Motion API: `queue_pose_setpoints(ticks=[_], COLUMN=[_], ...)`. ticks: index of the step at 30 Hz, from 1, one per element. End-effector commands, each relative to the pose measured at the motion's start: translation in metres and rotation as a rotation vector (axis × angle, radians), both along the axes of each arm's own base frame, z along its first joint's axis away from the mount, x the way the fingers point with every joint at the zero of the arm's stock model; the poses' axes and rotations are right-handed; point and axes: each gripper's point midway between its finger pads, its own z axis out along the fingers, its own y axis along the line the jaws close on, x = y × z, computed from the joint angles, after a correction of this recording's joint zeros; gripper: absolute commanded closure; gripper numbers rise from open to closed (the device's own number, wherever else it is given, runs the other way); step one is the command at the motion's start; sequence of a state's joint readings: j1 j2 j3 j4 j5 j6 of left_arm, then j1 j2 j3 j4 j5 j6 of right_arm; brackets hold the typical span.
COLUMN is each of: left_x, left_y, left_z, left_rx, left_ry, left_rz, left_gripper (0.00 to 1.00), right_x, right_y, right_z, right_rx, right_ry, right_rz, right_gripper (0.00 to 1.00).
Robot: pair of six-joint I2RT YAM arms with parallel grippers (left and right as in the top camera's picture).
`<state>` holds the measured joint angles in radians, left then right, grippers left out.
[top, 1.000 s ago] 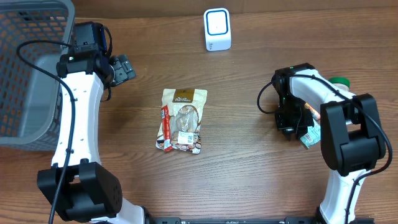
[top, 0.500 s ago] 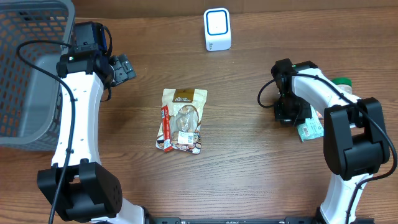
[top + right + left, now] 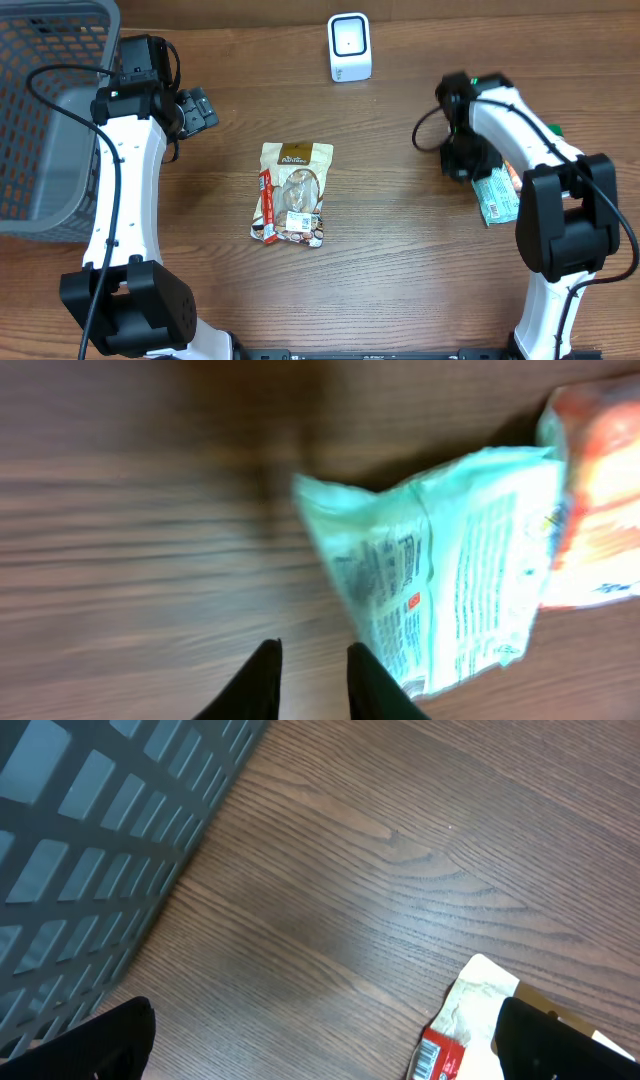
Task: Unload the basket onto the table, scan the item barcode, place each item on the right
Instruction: 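Push the mint-green pack right beside the orange box with the right gripper, then move the right gripper left over the PanTree snack bag and lower it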
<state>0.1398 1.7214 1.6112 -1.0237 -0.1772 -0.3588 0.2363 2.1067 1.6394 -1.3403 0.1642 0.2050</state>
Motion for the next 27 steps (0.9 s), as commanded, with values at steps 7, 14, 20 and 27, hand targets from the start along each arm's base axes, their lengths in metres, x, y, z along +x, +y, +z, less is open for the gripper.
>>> queue_pose_setpoints(ticks=[7,14,20,27], left_x=[0.002,0.002,0.002,0.002], left_y=[0.003,0.003,0.003,0.003], left_z=[0.006,0.006,0.006,0.006], left_rx=[0.021,0.021,0.021,0.021], left_ry=[-0.012,-0.012,-0.012,-0.012], left_rz=[-0.006,-0.006,-0.006,-0.006], left_gripper=[0.00,0.00,0.01,0.00], right_x=[0.022,0.012,-0.012,-0.042], right_y=[0.130,0.198,0.270,0.358], right_z=[0.050,0.054,0.060,0.075], right_rx=[0.591,0.651,0.714,0.790], right_ry=[-0.059,-0.114,-0.171,-0.303], right_rz=[0.022,0.193,0.381,0.527], right_gripper=[0.73,0.68,0.63,0.62])
